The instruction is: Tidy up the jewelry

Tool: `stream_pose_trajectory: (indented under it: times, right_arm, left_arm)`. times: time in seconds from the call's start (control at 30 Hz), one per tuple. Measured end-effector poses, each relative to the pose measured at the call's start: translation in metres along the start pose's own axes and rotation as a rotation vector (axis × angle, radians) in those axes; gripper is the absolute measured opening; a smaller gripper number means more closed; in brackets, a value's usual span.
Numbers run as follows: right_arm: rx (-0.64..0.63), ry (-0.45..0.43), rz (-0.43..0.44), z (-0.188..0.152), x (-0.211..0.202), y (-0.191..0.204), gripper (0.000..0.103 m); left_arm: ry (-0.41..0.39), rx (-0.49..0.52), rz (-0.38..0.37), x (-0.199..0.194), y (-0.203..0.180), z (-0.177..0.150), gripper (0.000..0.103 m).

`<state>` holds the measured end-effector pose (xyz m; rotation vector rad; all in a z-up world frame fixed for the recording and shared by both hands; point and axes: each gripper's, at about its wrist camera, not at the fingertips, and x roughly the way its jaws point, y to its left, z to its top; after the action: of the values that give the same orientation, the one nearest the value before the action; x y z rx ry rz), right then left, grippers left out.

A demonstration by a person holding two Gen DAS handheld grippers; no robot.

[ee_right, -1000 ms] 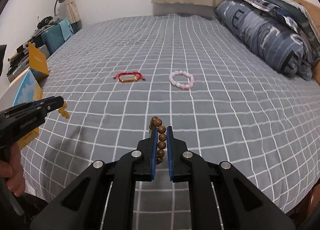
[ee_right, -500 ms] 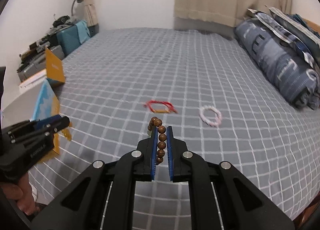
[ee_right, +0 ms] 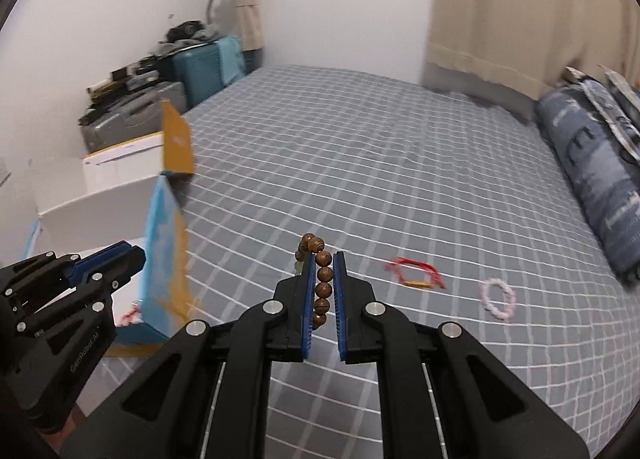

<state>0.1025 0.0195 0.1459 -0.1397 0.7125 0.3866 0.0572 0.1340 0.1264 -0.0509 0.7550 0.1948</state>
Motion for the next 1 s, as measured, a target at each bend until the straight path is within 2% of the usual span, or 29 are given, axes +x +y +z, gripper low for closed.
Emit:
stream_pose_trajectory:
  times: [0.27,0.57,0.73,1.0]
  right_arm:
    - [-0.065,0.017,0.055,0.009,0.010,0.057,0.008]
    - [-0.098,0.028,0.115,0.009,0.026,0.092,0.008]
    - [-0.149,0.016,0.185,0.009,0.030,0.136,0.008]
    - [-0.242,0.027,0.244,-0.002,0.042,0.198,0.008]
  left_arm:
    - [0.039,-0.069,0.040,-0.001,0.042,-0.007,0.008]
    - [0.060,-0.140,0.119,-0.003,0.090,-0.024,0.008]
    - [0.072,-0.175,0.169,-0.007,0.122,-0.034,0.008]
    - [0.097,-0.238,0.242,-0.012,0.176,-0.057,0.009]
